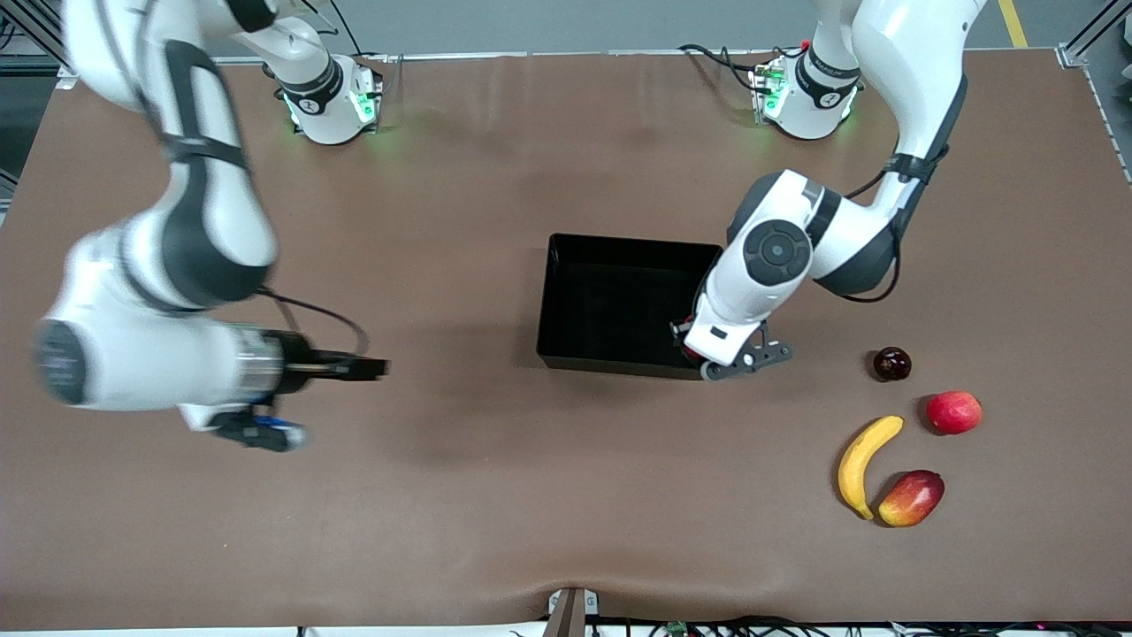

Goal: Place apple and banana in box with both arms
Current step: 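Carry the apple over the box with the left gripper and release it, then move the left gripper back over the yellow banana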

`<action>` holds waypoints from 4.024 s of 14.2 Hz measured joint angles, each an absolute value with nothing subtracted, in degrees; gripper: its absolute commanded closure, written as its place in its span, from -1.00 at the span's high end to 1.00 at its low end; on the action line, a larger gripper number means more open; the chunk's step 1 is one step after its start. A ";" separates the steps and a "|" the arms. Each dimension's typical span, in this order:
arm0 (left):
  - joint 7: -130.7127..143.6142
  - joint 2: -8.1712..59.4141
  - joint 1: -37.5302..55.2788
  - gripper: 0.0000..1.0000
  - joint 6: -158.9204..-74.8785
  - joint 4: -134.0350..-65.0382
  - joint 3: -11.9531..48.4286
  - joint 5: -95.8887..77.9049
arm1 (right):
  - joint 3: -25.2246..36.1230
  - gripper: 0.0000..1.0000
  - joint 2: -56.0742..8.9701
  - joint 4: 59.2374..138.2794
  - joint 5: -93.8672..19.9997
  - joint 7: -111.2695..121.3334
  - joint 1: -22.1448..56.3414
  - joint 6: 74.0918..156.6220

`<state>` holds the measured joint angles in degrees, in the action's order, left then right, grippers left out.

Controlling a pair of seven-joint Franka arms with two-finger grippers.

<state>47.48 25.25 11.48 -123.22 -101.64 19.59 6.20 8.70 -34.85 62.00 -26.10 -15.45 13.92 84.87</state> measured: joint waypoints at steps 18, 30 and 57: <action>51.22 24.49 14.22 -1.00 -136.84 -116.91 21.56 6.20 | 8.41 1.00 -3.59 76.26 -3.21 -1.72 5.04 73.91; 51.98 26.02 14.87 0.48 -138.36 -120.09 21.56 10.05 | 8.25 1.00 -3.39 78.46 -2.32 6.53 2.56 76.32; 2.04 36.35 -9.80 1.00 -120.44 -87.45 19.96 12.68 | 6.92 1.00 4.27 87.59 0.29 9.58 1.47 80.35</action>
